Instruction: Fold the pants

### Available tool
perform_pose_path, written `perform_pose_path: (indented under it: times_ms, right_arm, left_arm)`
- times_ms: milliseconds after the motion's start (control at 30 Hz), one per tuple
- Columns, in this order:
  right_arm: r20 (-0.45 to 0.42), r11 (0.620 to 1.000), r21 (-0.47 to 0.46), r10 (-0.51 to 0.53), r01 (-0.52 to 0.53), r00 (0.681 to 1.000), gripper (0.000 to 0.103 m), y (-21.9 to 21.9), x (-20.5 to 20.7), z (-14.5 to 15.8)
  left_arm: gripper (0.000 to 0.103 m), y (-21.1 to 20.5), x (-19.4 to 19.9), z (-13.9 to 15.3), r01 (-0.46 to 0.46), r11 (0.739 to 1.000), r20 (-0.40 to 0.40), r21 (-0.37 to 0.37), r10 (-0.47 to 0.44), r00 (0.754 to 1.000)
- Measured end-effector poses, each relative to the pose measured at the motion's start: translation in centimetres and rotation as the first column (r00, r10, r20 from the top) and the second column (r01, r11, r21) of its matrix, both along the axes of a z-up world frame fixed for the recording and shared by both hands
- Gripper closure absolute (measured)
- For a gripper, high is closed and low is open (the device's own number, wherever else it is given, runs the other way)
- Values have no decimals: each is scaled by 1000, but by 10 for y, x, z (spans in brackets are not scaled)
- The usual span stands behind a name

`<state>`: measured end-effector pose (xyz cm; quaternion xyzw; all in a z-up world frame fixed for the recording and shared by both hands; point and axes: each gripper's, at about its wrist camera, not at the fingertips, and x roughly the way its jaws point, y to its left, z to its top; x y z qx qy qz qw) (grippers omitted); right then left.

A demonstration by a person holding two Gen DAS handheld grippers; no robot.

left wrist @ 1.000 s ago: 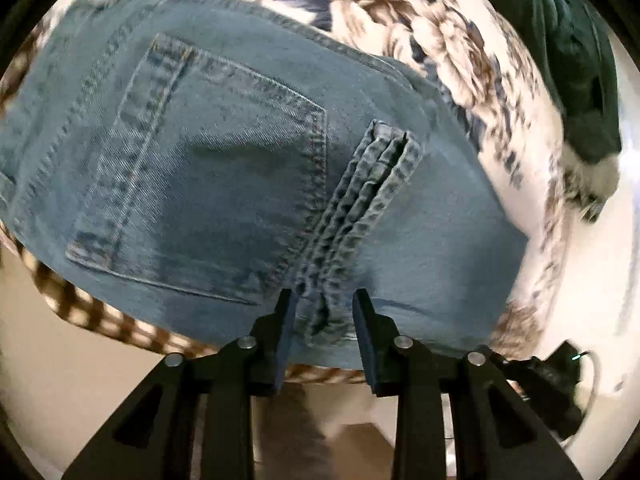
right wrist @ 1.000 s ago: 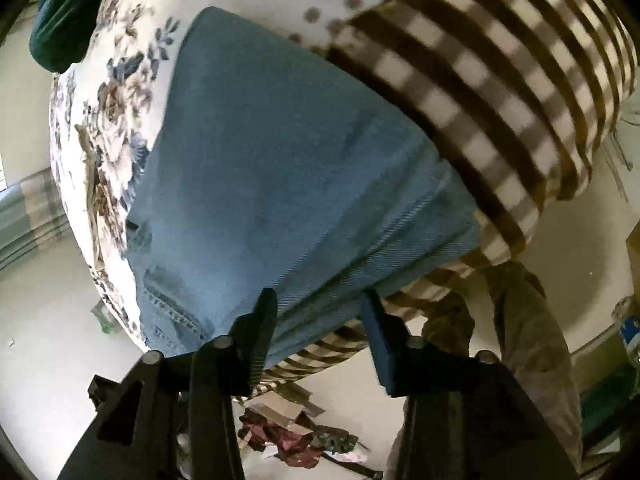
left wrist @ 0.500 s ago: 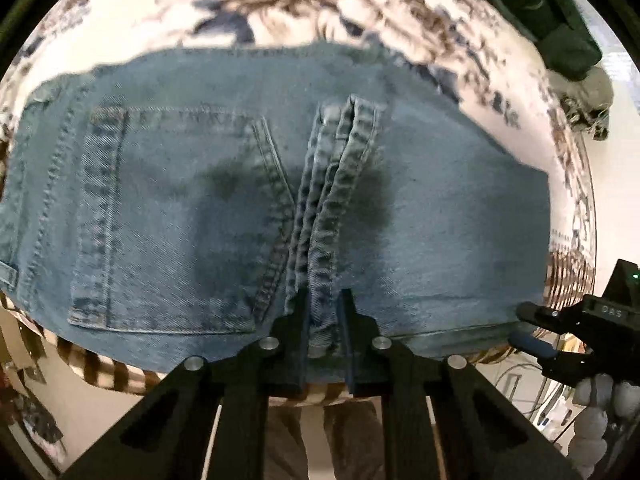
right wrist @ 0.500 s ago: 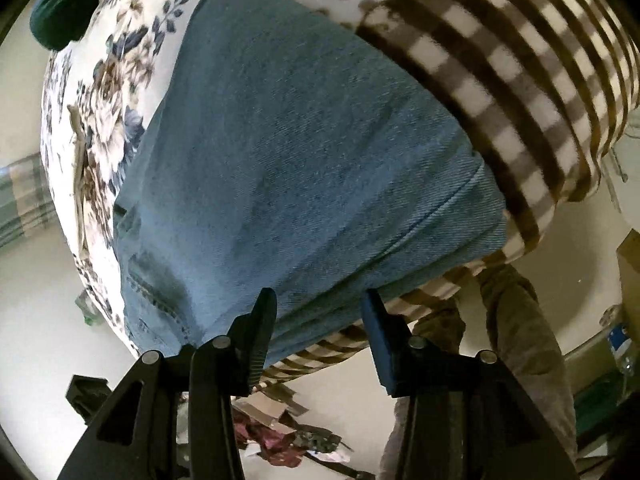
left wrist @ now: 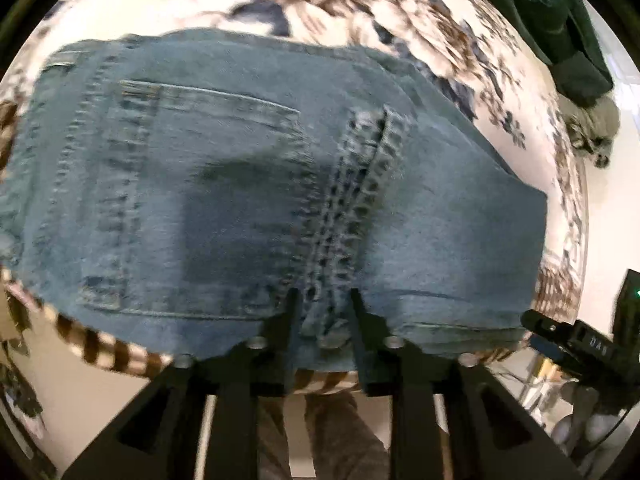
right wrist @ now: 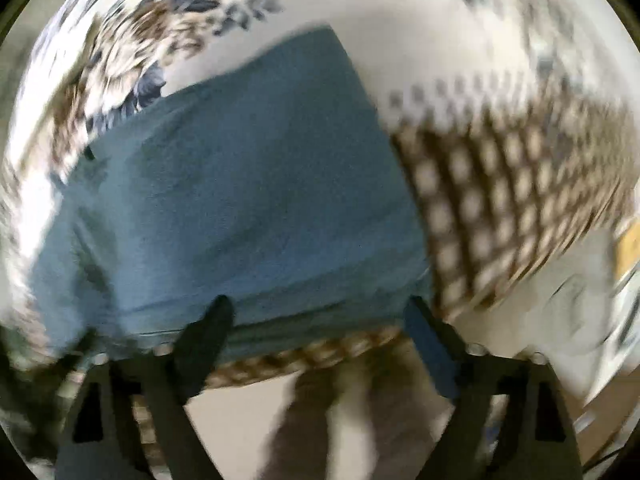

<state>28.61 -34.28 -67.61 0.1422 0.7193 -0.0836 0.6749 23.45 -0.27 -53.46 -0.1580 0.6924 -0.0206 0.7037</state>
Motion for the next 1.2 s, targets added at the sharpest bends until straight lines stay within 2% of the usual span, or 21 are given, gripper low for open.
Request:
perform_pose_path:
  times_ms: [33, 133, 200, 300, 400, 500, 533, 600, 633, 667, 767, 833, 867, 900, 967, 1067, 1167, 1200]
  right_arm:
    - [5, 998, -42, 44, -43, 999, 4, 6, 3, 2]
    - [17, 990, -82, 114, -112, 993, 1, 21, 8, 7]
    - [25, 986, -90, 144, -141, 989, 1, 30, 10, 11]
    - [38, 980, -99, 180, -175, 983, 1, 47, 13, 14]
    - [47, 977, -92, 198, -194, 979, 1, 65, 15, 13]
    - [56, 978, -55, 203, -200, 978, 1, 82, 17, 13]
    - [51, 979, -31, 205, -203, 977, 1, 88, 18, 12]
    - [43, 976, -11, 218, -218, 975, 1, 104, 18, 11]
    - [43, 973, -8, 232, -232, 972, 1, 110, 19, 12]
    - [42, 970, -10, 243, -243, 969, 1, 115, 20, 12]
    - [33, 964, -9, 267, -267, 963, 1, 129, 25, 13]
    - [17, 967, -5, 254, -254, 967, 1, 135, 28, 13]
    - [17, 969, -4, 248, -248, 969, 1, 137, 30, 13]
    - [20, 969, -13, 247, -246, 969, 1, 140, 33, 14]
    - [28, 966, -34, 258, -257, 966, 1, 147, 38, 17]
    - [34, 963, -43, 267, -266, 963, 1, 157, 43, 20]
    - [19, 962, -35, 271, -270, 962, 1, 169, 47, 19]
    - [10, 964, -23, 266, -266, 964, 1, 171, 47, 17]
  left_arm:
    - [71, 0, 0, 3, -15, 1000, 10, -2, 15, 1000]
    - [37, 4, -5, 12, -56, 997, 30, 52, 54, 998]
    - [35, 9, -8, 18, -86, 992, 57, 94, 81, 995]
    - [31, 26, -18, 29, -145, 984, 112, 106, 133, 985]
    - [19, 50, -24, 31, -204, 976, 123, 75, 194, 973]
    - [19, 82, -36, 31, -294, 954, 125, 60, 285, 950]
    - [19, 93, -41, 31, -336, 941, 137, 53, 326, 935]
    - [19, 124, -57, 29, -439, 898, 146, 22, 432, 890]
    - [19, 137, -64, 27, -491, 871, 148, -2, 486, 861]
    - [19, 155, -76, 22, -560, 827, 147, -39, 559, 816]
    - [19, 193, -102, 8, -696, 711, 145, -100, 702, 697]
    - [21, 207, -111, 3, -740, 669, 166, -71, 739, 653]
    - [23, 213, -114, 0, -753, 653, 177, -83, 753, 634]
    - [26, 217, -114, -3, -758, 643, 178, -109, 763, 621]
    - [41, 223, -112, -9, -763, 624, 180, -168, 780, 599]
    - [45, 223, -100, -18, -749, 626, 181, -217, 780, 600]
    - [46, 221, -97, -23, -749, 618, 174, -239, 786, 593]
    - [46, 220, -101, -23, -751, 609, 173, -257, 793, 584]
